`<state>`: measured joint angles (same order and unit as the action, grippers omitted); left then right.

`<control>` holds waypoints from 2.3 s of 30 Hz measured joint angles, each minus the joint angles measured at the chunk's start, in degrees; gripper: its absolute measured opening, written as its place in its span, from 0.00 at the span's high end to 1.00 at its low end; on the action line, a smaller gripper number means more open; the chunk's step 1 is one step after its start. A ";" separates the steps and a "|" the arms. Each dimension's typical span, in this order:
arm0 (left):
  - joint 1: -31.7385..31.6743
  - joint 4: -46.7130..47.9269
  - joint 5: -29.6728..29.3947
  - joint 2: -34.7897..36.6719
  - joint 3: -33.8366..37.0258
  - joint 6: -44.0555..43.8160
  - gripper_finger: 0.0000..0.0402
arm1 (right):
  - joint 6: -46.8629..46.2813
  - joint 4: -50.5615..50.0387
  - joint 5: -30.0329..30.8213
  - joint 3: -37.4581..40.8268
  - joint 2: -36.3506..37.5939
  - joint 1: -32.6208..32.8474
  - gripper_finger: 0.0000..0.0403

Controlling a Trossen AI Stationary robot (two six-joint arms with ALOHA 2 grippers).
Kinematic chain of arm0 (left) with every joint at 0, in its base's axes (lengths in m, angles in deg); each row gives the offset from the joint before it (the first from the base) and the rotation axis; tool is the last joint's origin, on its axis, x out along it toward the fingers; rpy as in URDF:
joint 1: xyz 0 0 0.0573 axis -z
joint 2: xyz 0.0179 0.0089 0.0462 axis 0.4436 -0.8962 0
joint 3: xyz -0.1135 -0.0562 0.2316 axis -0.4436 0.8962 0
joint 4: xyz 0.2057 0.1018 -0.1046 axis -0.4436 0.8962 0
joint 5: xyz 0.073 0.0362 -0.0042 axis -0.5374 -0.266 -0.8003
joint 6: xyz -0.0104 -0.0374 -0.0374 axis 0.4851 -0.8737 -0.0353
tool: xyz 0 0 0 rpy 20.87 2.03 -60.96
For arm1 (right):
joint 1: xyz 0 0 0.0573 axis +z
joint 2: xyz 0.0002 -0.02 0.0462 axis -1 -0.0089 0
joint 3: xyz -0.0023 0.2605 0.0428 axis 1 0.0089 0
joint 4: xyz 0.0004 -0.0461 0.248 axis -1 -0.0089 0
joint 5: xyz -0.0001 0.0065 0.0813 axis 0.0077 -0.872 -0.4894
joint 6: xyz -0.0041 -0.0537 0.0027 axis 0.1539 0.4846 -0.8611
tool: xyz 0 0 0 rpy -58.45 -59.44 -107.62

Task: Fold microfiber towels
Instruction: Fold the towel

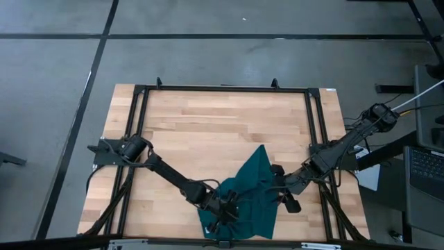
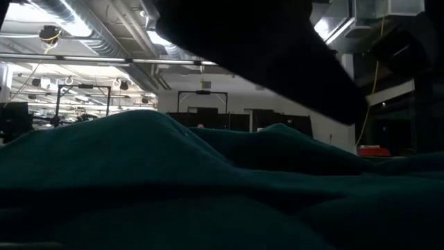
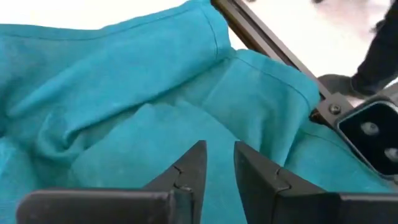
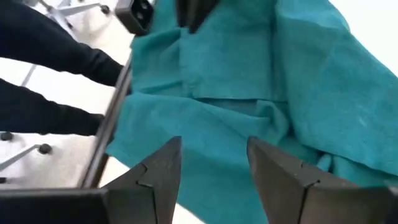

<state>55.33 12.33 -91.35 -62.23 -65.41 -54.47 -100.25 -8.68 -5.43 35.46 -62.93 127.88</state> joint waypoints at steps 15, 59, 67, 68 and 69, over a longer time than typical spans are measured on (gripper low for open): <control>-0.44 1.87 1.15 -0.09 -0.06 2.52 0.81 | -2.36 0.02 -0.02 0.02 -0.44 -1.46 0.51; -8.81 -2.44 4.22 -7.17 -0.23 -2.43 0.99 | -11.32 1.30 2.96 0.02 -0.37 2.61 0.55; -8.97 6.07 -1.37 -2.03 0.33 -3.52 0.99 | -12.51 2.79 3.24 0.01 -0.37 2.72 0.55; -8.97 6.85 -1.12 -1.19 0.31 -3.89 0.99 | -12.51 2.92 3.41 0.02 -0.37 2.72 0.55; -8.95 7.85 -0.87 -0.19 0.31 -3.98 0.99 | -12.49 3.12 3.95 0.01 -0.37 2.72 0.55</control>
<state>46.38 20.17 -92.22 -62.43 -65.11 -58.45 -112.74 -5.56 -1.48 35.46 -63.30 130.59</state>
